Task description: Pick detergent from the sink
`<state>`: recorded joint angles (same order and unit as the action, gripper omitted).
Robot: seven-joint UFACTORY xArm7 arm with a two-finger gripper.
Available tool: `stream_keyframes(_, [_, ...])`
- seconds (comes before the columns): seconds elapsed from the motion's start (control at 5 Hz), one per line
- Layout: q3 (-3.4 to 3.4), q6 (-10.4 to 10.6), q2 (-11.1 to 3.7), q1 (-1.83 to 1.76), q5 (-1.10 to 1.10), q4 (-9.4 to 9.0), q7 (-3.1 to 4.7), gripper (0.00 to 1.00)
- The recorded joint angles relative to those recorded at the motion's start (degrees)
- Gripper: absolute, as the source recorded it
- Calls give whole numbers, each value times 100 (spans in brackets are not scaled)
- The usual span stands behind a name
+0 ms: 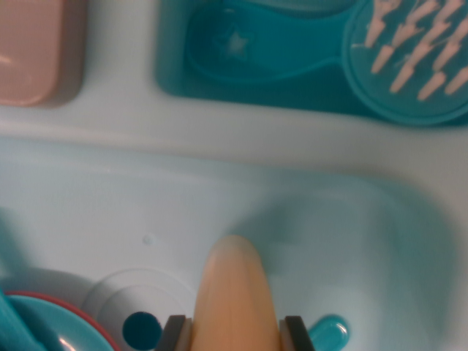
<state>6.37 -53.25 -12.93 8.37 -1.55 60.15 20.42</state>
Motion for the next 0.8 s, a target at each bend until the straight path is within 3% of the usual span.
stream_keyframes(0.8, [2, -251, 59, -1, 9, 193, -6, 100])
